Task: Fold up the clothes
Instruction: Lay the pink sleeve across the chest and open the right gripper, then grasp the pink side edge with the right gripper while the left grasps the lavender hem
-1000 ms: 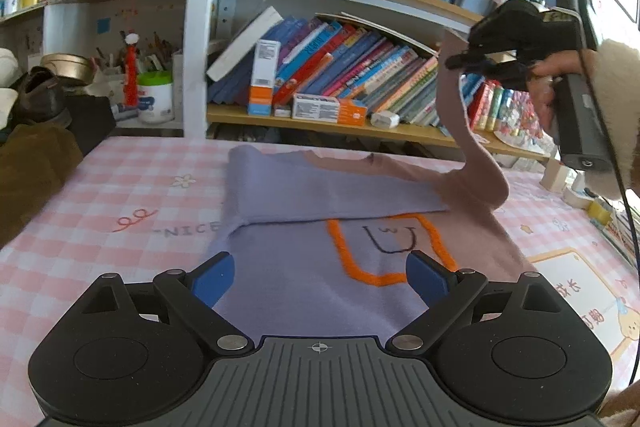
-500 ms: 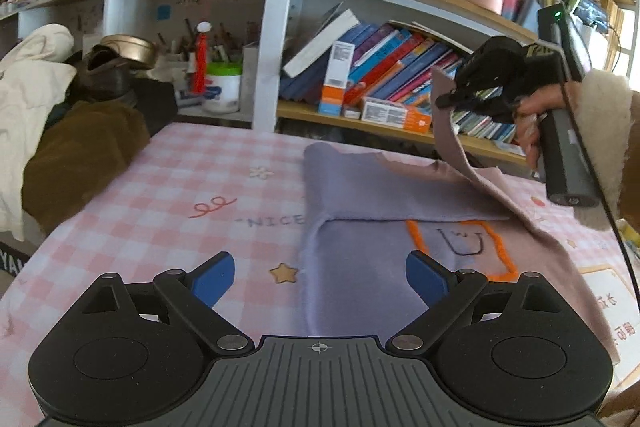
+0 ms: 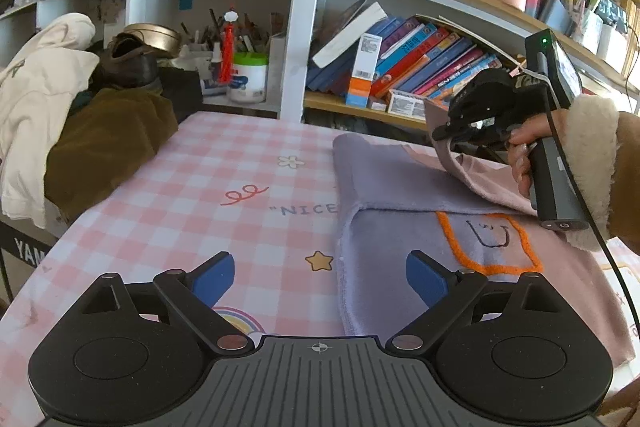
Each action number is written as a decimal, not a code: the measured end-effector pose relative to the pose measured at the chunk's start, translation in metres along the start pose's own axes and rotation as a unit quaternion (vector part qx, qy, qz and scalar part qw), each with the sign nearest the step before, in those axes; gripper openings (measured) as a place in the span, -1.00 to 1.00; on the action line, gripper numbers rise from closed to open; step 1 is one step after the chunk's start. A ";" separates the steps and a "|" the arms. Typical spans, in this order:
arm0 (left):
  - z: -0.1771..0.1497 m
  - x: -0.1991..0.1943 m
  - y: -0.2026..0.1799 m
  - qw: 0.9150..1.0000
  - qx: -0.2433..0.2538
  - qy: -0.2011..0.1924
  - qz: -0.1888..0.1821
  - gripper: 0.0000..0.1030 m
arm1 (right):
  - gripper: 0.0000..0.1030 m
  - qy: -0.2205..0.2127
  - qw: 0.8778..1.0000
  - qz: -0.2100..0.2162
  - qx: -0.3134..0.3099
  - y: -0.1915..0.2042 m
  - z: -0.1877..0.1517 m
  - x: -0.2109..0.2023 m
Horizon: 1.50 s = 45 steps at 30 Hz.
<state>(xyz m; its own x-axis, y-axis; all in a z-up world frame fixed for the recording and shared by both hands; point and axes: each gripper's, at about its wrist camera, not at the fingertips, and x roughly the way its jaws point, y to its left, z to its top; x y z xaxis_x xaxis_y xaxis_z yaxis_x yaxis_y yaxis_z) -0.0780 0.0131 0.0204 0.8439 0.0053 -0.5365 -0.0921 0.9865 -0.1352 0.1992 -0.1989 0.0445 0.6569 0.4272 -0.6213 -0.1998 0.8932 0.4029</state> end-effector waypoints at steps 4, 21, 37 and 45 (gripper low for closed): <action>0.001 0.001 -0.002 1.000 0.003 -0.001 -0.006 0.84 | -0.57 -0.001 1.000 0.015 -0.001 0.001 0.001 -0.004; -0.001 0.007 -0.031 0.998 0.022 -0.005 -0.056 0.84 | -0.28 -0.002 1.000 0.011 -0.020 -0.026 -0.026 -0.071; -0.007 0.013 -0.057 0.998 0.036 0.022 -0.054 0.84 | -0.28 0.007 0.994 -0.095 -0.048 -0.093 -0.108 -0.174; -0.015 0.008 -0.085 0.997 0.044 0.032 -0.058 0.84 | -0.13 0.012 0.994 -0.109 -0.014 -0.117 -0.143 -0.202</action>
<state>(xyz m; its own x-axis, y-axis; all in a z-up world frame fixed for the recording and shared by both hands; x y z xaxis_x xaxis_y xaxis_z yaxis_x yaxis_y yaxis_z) -0.0710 -0.0729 0.0150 0.8107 -0.1180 -0.5734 0.0538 0.9903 -0.1278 -0.0142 -0.3696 0.0270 0.6688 0.2265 -0.7081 -0.0748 0.9681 0.2390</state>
